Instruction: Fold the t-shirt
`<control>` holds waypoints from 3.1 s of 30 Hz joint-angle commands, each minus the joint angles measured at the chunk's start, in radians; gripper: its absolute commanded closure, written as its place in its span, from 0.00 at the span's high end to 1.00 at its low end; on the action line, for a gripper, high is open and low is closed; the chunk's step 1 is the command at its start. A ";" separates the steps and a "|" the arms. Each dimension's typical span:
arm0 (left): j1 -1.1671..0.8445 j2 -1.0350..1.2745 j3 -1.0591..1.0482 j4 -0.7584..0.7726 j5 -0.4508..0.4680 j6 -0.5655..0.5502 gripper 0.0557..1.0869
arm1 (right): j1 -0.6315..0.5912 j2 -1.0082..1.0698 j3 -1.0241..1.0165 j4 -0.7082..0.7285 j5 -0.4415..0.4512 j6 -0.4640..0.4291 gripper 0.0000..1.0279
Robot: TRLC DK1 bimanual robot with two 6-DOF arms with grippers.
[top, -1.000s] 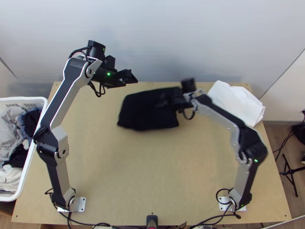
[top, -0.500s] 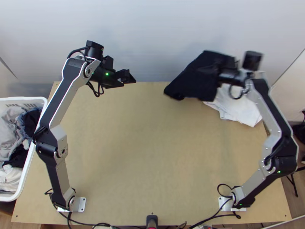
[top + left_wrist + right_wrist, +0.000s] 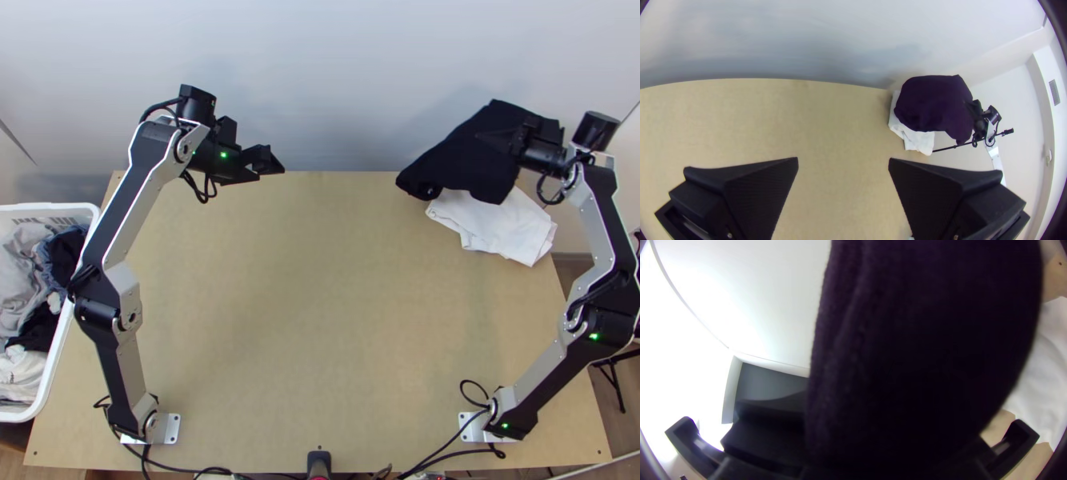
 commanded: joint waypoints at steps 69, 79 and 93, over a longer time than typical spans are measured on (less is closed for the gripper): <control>0.119 -0.049 0.005 0.003 -0.024 0.015 0.96 | 0.052 -0.207 -0.739 0.622 1.403 -0.923 0.96; 0.206 -0.088 -0.028 0.006 -0.144 0.027 0.96 | -0.056 0.032 -0.698 0.759 1.455 -0.887 0.96; 0.403 -0.203 -0.042 0.028 -0.241 0.064 0.96 | 0.015 -0.428 -0.675 0.745 1.457 -0.984 0.96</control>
